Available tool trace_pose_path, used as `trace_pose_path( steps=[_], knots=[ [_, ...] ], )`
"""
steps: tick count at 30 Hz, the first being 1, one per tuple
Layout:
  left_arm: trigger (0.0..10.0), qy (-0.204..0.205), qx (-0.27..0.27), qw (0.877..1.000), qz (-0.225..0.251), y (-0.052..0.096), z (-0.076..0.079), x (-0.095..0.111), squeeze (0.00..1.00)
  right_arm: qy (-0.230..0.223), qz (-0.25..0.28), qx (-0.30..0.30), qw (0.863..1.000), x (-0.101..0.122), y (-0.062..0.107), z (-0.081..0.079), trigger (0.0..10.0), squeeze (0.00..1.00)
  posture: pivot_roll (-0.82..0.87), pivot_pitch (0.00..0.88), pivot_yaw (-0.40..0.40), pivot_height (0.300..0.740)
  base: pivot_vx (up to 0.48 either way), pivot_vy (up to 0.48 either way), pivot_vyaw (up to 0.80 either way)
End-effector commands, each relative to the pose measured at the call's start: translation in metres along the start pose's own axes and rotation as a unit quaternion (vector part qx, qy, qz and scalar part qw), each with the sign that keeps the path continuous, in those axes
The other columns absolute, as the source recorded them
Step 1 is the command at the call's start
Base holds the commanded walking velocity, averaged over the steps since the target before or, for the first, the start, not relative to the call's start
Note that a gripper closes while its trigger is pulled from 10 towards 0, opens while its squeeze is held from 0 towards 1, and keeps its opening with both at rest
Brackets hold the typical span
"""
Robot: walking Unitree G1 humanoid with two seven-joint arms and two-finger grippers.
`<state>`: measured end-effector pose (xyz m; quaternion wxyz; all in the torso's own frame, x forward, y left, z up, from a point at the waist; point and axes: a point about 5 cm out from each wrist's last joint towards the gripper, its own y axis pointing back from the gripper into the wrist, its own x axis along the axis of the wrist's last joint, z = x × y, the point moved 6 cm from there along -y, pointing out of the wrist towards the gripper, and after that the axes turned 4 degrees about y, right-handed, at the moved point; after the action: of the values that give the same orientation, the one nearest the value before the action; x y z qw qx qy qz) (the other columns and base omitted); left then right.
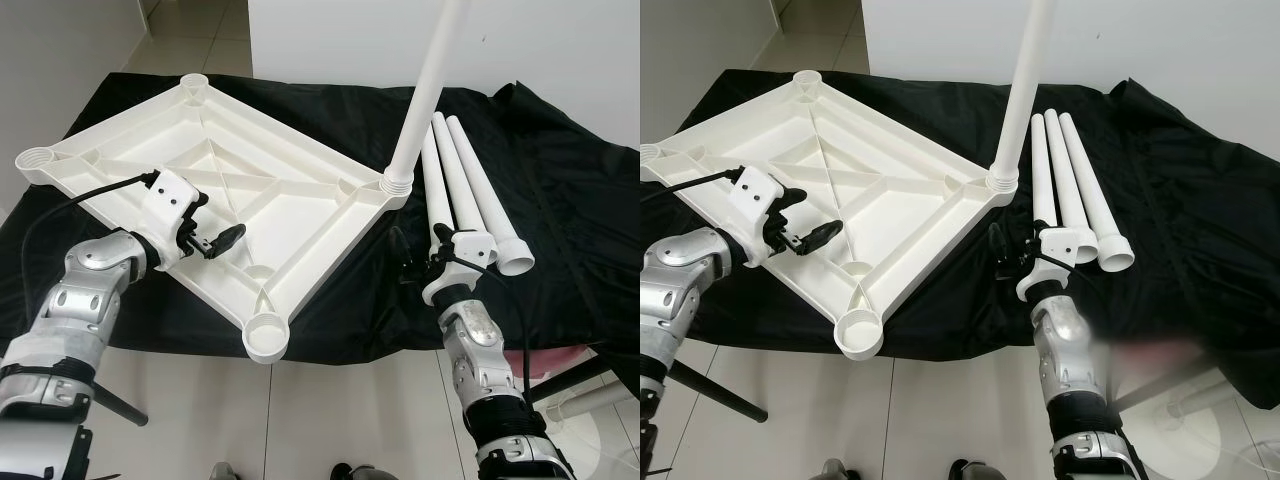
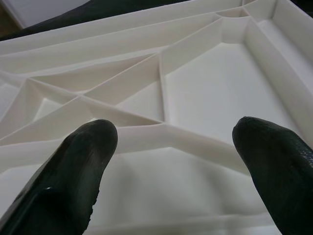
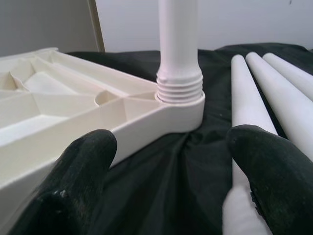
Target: Building children table
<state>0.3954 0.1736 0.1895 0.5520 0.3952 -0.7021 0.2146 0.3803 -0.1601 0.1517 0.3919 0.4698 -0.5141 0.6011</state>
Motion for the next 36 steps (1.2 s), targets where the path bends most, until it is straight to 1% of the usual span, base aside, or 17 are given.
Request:
trace_pose_path(
  steps=[1, 2, 5, 7, 9, 12, 13, 16, 18, 20, 21, 23, 25, 27, 30, 35, 36],
  knots=[
    [10.0, -0.002, -0.207, 0.978, -0.017, 0.01, 0.043, -0.002, 0.0, 0.0, -0.011, 0.0, 1.0, -0.005, 0.004, 0.003, 10.0, 0.0, 0.02, 0.105, -0.028, 0.74, 0.0, 0.0, 0.0],
    [10.0, -0.002, -0.207, 0.978, -0.017, 0.01, 0.043, -0.002, 0.0, 0.0, -0.011, 0.0, 1.0, -0.005, 0.004, 0.003, 10.0, 0.0, 0.02, 0.105, -0.028, 0.74, 0.0, 0.0, 0.0],
    [10.0, -0.004, -0.235, 0.972, -0.02, 0.016, 0.047, -0.002, 0.0, 0.003, -0.012, 0.0, 1.0, -0.005, 0.005, 0.005, 10.0, 0.0, 0.02, 0.103, -0.025, 0.74, 0.0, 0.0, 0.0],
    [10.0, -0.005, -0.275, 0.961, -0.038, 0.024, 0.054, -0.008, 0.0, 0.005, -0.012, 0.0, 1.0, -0.004, 0.005, 0.005, 10.0, 0.0, 0.02, 0.101, -0.023, 0.74, 0.0, 0.0, 0.0],
    [10.0, -0.006, -0.284, 0.958, -0.043, 0.025, 0.056, -0.009, 0.0, 0.006, -0.012, 0.0, 1.0, -0.004, 0.005, 0.005, 10.0, 0.0, 0.02, 0.101, -0.023, 0.74, 0.0, 0.0, 0.0],
    [10.0, 0.001, -0.313, 0.947, -0.072, 0.031, 0.064, -0.019, 0.0, 0.006, -0.013, 0.002, 1.0, -0.003, 0.005, 0.005, 10.0, 0.0, 0.02, 0.101, -0.023, 0.74, 0.0, 0.0, 0.0],
    [10.0, 0.001, -0.313, 0.947, -0.072, 0.031, 0.064, -0.019, 0.0, 0.006, -0.013, 0.002, 1.0, -0.003, 0.005, 0.005, 10.0, 0.0, 0.02, 0.101, -0.023, 0.74, 0.0, 0.0, 0.0],
    [10.0, -0.008, -0.324, 0.94, -0.107, 0.033, 0.069, -0.035, 0.0, 0.007, -0.013, 0.004, 1.0, -0.002, 0.005, 0.005, 10.0, 0.0, 0.02, 0.101, -0.024, 0.74, 0.0, 0.0, 0.0],
    [10.0, -0.015, -0.317, 0.942, -0.107, 0.031, 0.068, -0.037, 0.0, 0.008, -0.013, 0.005, 1.0, -0.002, 0.005, 0.005, 10.0, 0.0, 0.02, 0.101, -0.025, 0.74, 0.0, 0.0, 0.0],
    [10.0, -0.028, -0.283, 0.952, -0.114, 0.021, 0.06, -0.04, 0.0, 0.009, -0.013, 0.005, 1.0, -0.001, 0.004, 0.005, 10.0, 0.0, 0.02, 0.101, -0.026, 0.74, 0.0, 0.0, 0.0],
    [10.0, -0.028, -0.283, 0.952, -0.114, 0.021, 0.06, -0.04, 0.0, 0.009, -0.013, 0.005, 1.0, -0.001, 0.004, 0.005, 10.0, 0.0, 0.02, 0.101, -0.026, 0.74, 0.0, 0.0, 0.0],
    [10.0, -0.042, -0.254, 0.959, -0.115, 0.013, 0.051, -0.04, 0.0, 0.01, -0.013, 0.005, 1.0, 0.0, 0.003, 0.006, 10.0, 0.0, 0.02, 0.101, -0.026, 0.74, 0.0, 0.0, 0.0],
    [10.0, -0.047, -0.247, 0.961, -0.114, 0.011, 0.048, -0.04, 0.0, 0.011, -0.012, 0.005, 1.0, 0.0, 0.003, 0.006, 10.0, 0.0, 0.02, 0.101, -0.026, 0.74, 0.0, 0.0, 0.0],
    [10.0, -0.054, -0.223, 0.966, -0.116, 0.006, 0.038, -0.038, 0.0, 0.011, -0.013, 0.006, 1.0, 0.001, 0.003, 0.006, 10.0, 0.0, 0.02, 0.103, -0.026, 0.74, 0.0, 0.0, 0.0],
    [10.0, -0.074, -0.202, 0.969, -0.12, 0.003, 0.029, -0.038, 0.0, 0.012, -0.013, 0.006, 1.0, 0.001, 0.003, 0.006, 10.0, 0.0, 0.02, 0.103, -0.024, 0.74, 0.0, 0.0, 0.0],
    [10.0, -0.075, -0.182, 0.972, -0.125, -0.001, 0.022, -0.039, 0.0, 0.012, -0.014, 0.004, 1.0, 0.001, 0.002, 0.007, 10.0, 0.0, 0.01, 0.103, -0.022, 0.74, 0.0, 0.0, 0.0],
    [10.0, -0.085, -0.174, 0.972, -0.131, -0.003, 0.019, -0.04, 0.0, 0.012, -0.014, 0.003, 1.0, 0.001, 0.002, 0.007, 10.0, 0.0, 0.01, 0.102, -0.02, 0.74, 0.0, 0.0, 0.0]
  ],
)
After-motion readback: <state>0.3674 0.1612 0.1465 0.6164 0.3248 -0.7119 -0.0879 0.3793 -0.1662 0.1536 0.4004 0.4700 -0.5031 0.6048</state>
